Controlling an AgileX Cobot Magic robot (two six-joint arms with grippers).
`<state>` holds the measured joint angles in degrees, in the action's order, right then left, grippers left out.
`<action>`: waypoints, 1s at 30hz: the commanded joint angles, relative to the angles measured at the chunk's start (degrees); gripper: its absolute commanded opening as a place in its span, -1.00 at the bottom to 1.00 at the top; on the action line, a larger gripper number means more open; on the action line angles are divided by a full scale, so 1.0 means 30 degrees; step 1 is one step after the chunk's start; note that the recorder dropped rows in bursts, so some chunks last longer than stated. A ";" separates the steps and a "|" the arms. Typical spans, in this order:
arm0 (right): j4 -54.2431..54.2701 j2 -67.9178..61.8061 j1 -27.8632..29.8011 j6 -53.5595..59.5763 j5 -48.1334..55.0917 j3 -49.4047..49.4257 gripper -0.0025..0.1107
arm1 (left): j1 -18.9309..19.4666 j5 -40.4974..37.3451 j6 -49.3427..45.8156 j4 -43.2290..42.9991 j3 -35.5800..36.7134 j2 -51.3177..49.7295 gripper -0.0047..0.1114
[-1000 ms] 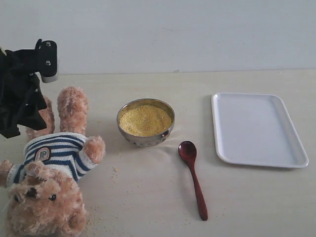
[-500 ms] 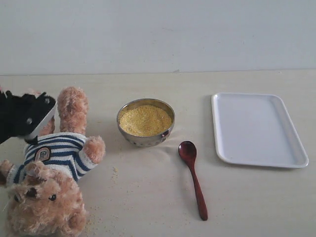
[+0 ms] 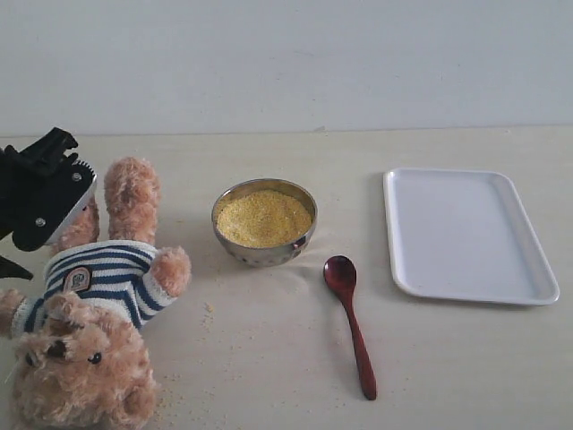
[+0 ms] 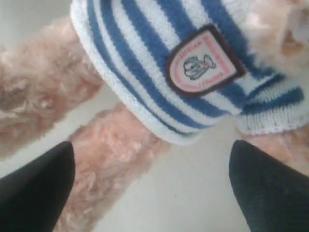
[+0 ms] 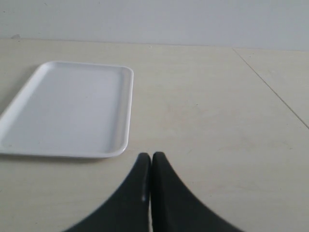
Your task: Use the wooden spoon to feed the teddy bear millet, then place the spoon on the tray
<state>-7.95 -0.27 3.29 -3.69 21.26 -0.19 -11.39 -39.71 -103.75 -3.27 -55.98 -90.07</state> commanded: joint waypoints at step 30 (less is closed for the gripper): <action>-0.0014 0.0089 0.0058 -0.0087 -0.0094 0.0063 -0.96 | -0.0345 -0.0926 -0.6139 0.7894 -0.0470 0.2919 0.47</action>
<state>-7.95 -0.27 3.29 -3.69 21.26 -0.19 -11.39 -40.07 -114.90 26.79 -56.98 -83.97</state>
